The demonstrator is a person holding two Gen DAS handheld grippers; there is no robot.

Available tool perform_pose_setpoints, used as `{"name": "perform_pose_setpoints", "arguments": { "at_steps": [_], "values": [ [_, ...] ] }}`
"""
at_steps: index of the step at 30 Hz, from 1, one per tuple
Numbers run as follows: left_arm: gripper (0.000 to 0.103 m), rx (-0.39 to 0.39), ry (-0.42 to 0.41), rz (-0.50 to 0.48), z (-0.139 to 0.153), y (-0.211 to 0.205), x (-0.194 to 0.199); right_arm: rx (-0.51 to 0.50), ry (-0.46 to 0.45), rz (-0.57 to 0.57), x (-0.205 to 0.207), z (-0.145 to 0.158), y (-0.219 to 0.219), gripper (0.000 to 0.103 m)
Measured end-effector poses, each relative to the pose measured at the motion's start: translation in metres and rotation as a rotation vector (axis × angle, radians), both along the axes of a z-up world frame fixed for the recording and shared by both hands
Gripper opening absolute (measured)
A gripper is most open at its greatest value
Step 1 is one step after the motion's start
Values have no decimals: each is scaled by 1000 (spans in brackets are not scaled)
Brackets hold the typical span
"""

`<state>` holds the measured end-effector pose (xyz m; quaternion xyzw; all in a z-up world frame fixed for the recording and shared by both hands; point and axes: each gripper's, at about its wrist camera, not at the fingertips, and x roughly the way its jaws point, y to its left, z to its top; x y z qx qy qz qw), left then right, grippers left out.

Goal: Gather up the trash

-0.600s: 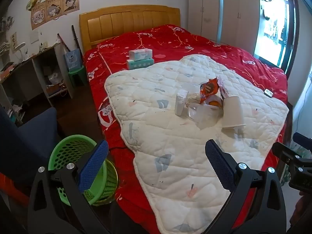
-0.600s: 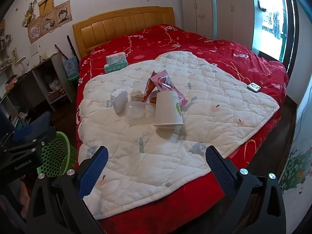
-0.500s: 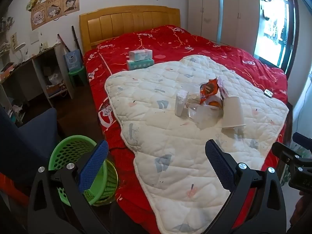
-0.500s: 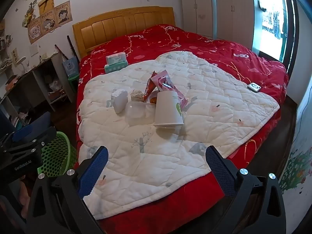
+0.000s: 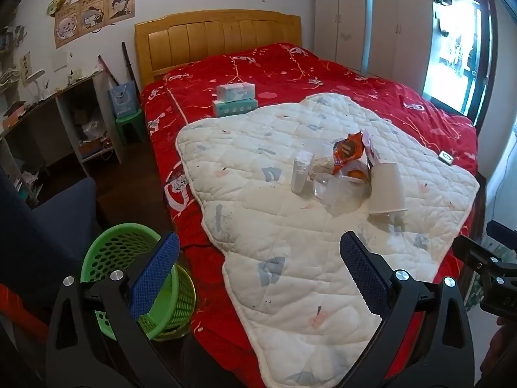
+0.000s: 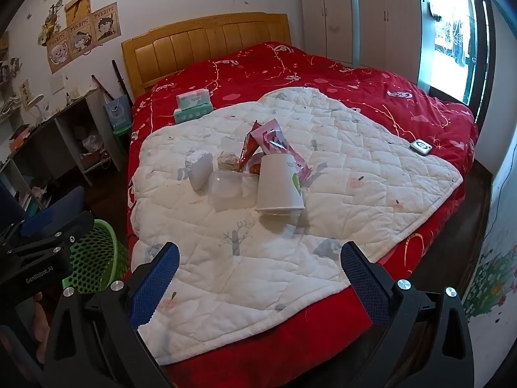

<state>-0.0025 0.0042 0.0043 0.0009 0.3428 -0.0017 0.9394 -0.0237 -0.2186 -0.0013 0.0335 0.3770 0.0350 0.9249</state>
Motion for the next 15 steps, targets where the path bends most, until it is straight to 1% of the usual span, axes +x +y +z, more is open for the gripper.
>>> {"name": "perform_pose_setpoints", "arguments": {
  "at_steps": [5,10,15],
  "values": [
    [98,0,-8,10,-1,-1,0,2,0,1,0,-4,0,97],
    [98,1,-11,17,0,-1,0,0,-1,5,1,6,3,97],
    [98,5,-15,20,0,-1,0,-1,-1,6,1,7,2,97]
  ]
}}
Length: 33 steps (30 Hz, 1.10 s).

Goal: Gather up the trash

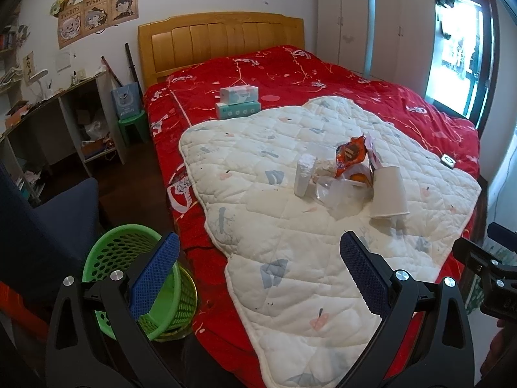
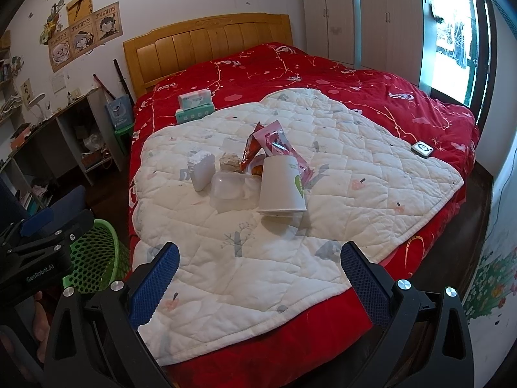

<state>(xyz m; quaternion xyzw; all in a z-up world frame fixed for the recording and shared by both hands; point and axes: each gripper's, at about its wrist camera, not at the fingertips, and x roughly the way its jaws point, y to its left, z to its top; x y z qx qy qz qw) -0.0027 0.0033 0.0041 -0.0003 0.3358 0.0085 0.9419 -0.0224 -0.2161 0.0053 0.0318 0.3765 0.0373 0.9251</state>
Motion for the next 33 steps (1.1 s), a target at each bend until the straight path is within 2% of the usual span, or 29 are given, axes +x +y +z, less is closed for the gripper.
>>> {"name": "perform_pose_setpoints", "arguments": {
  "at_steps": [33],
  "values": [
    [98,7,-4,6,0,-3,-1,0,-2,2,1,-2,2,97]
  ]
}}
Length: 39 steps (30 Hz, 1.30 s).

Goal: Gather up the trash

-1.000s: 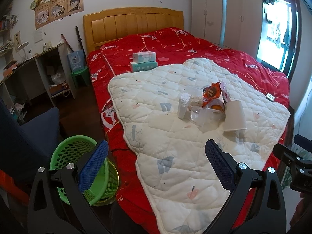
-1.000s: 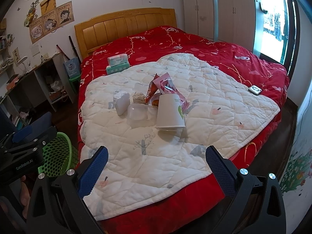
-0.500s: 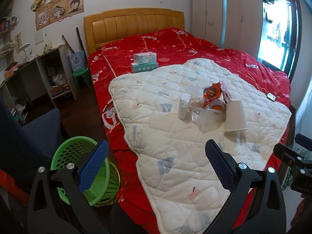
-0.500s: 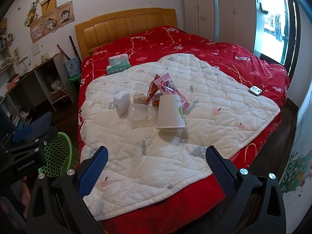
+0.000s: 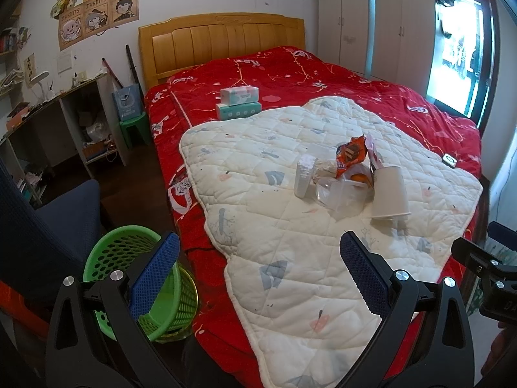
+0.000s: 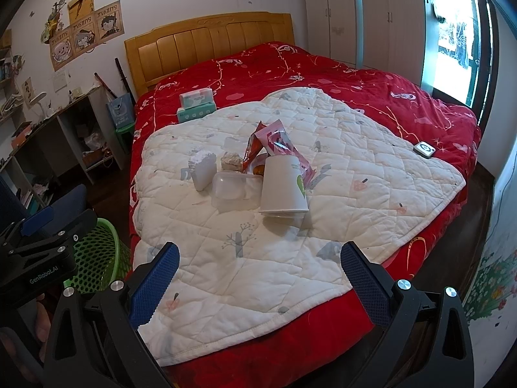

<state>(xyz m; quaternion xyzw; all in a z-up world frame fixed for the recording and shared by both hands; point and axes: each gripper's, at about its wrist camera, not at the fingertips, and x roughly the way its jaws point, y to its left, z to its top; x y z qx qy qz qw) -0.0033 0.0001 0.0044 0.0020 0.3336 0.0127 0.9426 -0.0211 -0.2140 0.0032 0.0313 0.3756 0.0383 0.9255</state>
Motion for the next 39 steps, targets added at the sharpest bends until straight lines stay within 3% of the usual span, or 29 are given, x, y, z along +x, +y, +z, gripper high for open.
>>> {"name": "perform_pose_setpoints", "arguments": {
  "at_steps": [39],
  "values": [
    [98,-16,54,0,-13,-2,27,-5,25,13,24,-20,-4,97]
  ]
}}
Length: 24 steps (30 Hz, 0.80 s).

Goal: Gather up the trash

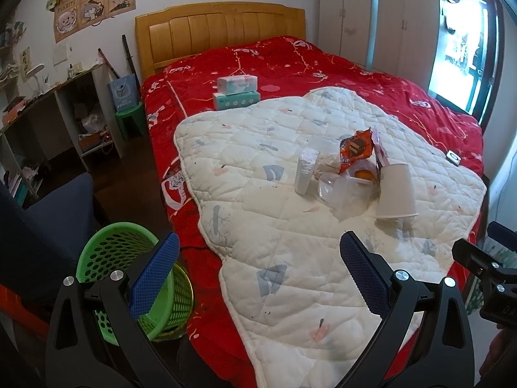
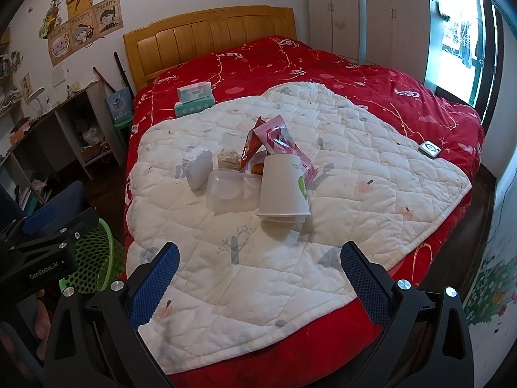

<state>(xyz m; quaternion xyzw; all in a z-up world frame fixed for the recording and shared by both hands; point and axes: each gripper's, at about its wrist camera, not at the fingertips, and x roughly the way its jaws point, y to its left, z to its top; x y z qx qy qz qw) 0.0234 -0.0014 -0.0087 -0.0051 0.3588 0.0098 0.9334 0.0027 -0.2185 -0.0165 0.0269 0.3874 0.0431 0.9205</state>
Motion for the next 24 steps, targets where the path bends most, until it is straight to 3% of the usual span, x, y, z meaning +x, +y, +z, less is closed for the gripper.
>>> {"name": "perform_pose_setpoints", "arguments": {
  "at_steps": [24],
  "values": [
    [98,13,39,-52,-8,-6,56,-30,17,24,56,-2,-11,97]
  ]
}}
